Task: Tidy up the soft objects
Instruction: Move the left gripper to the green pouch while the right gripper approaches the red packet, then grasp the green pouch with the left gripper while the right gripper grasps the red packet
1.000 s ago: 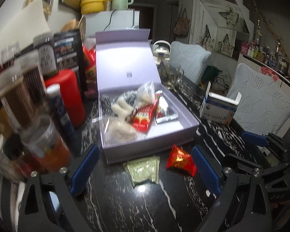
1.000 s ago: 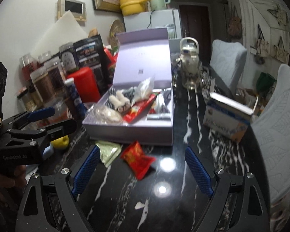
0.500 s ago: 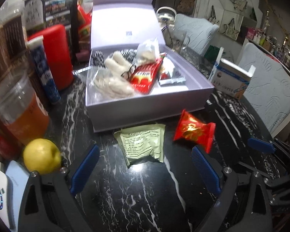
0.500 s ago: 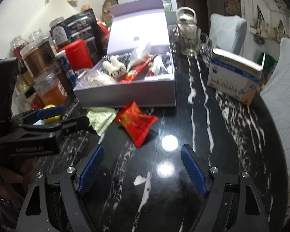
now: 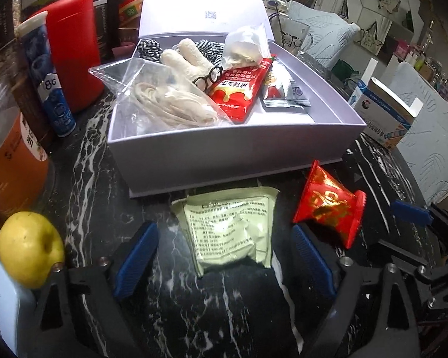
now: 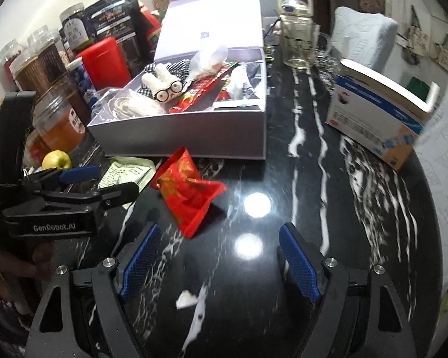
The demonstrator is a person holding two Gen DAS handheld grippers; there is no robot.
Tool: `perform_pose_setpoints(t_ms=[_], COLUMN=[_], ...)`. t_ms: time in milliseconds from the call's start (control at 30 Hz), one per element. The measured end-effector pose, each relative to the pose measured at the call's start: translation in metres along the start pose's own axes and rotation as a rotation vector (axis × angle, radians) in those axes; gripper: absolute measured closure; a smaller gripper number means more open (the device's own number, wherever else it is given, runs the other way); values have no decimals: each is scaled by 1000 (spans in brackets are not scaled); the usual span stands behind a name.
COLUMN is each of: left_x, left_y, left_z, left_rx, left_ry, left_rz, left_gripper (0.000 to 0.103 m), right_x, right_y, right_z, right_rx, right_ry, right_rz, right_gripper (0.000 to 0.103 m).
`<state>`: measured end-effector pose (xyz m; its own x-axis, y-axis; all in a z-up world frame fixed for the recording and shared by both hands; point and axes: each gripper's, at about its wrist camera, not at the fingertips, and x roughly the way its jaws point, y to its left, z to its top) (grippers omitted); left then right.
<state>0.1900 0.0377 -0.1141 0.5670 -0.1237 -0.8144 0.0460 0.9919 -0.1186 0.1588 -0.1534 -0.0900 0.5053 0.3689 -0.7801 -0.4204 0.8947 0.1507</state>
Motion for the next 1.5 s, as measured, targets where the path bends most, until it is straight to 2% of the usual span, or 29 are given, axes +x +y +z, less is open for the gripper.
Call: perform_pose_setpoints(t_ms=[133,333,467,600,767,867,967,1000,1100,1200,1267,1333,1500], left_x=[4,8,7,8,10,10,10,10,9,8,8,6,5], left_y=[1,-6,-3,-6,-8,-9,-8,-8,-7,-5,-6,-5,-6], left_z=[2,1,1,2,2,2,3,3,3,2,2,3,2], left_rx=[14,70,68,79,89,92,88,88,81,74,75,67,76], left_ry=[-20,-36,-41,-37,-36,-36,-37,-37,-40,-48,-50,-58,-59], left_rz=[38,71,66,76,66,63,64,64,55,57,69,72,59], left_gripper=[12,12,15,15,15,15,15,16,17,23,29,40,40], right_x=[15,37,46,47,49,50,48,47,46,46,45,43,39], right_y=[0,8,12,13,16,15,13,11,1,-5,-6,-8,-10], right_z=[13,27,28,27,25,25,25,25,27,27,26,24,22], right_rx=[-57,-150,-177,-175,-210,-214,-218,-202,-157,-133,-125,-105,-83], right_ry=[37,76,72,33,23,17,-2,-12,-24,-30,-32,-39,-43], right_rz=[78,102,118,125,58,37,21,17,21,26,31,38,47], right_gripper=[21,21,19,13,13,21,45,57,58,59,59,59,59])
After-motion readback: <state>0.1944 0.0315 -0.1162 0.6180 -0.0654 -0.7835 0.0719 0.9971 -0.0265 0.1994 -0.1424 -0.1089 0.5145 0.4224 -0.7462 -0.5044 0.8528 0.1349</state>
